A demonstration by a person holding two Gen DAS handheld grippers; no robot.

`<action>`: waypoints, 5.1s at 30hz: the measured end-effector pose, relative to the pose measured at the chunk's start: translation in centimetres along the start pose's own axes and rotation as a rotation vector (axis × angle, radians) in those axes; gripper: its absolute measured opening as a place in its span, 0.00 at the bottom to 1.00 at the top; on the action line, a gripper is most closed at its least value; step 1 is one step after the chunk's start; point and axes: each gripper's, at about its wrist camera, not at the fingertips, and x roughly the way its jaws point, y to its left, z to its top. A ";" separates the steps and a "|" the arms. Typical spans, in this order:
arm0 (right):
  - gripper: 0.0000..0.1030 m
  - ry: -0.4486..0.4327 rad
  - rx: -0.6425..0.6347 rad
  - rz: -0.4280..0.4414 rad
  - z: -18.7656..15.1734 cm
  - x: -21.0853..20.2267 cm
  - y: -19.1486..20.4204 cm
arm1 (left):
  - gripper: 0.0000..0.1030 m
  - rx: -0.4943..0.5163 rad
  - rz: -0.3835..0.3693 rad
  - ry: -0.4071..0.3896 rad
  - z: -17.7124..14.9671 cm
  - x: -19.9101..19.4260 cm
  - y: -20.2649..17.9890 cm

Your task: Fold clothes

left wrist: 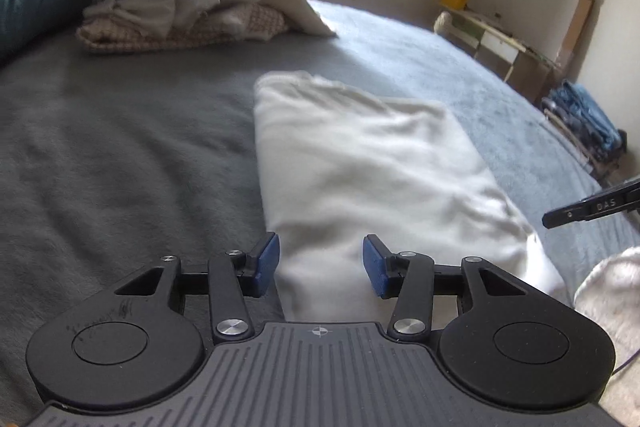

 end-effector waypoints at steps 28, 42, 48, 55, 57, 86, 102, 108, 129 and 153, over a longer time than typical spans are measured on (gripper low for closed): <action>0.01 -0.084 -0.022 0.245 3.4 6.3 4.8 | 0.43 0.025 -0.005 0.042 1.0 5.7 -2.7; 0.01 -0.179 -0.066 0.267 4.9 6.8 5.4 | 0.44 0.009 -0.022 -0.002 3.5 7.7 -1.6; 0.00 -0.202 0.098 0.176 4.6 7.2 0.8 | 0.44 -0.048 0.034 -0.053 4.4 6.6 0.8; 0.01 -0.243 0.003 0.275 6.6 7.4 3.6 | 0.44 -0.011 0.011 -0.072 6.3 8.2 1.2; 0.01 -0.231 -0.001 0.242 7.0 8.9 3.8 | 0.44 -0.005 0.014 -0.074 6.7 8.9 1.4; 0.01 -0.279 0.188 0.382 10.9 12.5 2.5 | 0.50 0.129 0.067 -0.043 10.2 15.5 0.3; 0.01 -0.267 0.292 0.479 10.5 10.6 -0.2 | 0.50 0.052 -0.009 -0.074 8.6 8.9 0.9; 0.01 -0.142 0.286 0.464 8.8 11.4 -0.9 | 0.50 0.100 -0.062 0.037 6.1 9.0 -1.3; 0.01 -0.286 0.313 0.208 4.7 4.0 -1.0 | 0.50 0.079 0.003 0.082 1.6 5.1 -2.9; 0.01 -0.217 0.120 0.151 2.6 3.8 2.2 | 0.53 0.088 0.100 0.137 1.9 5.8 -4.3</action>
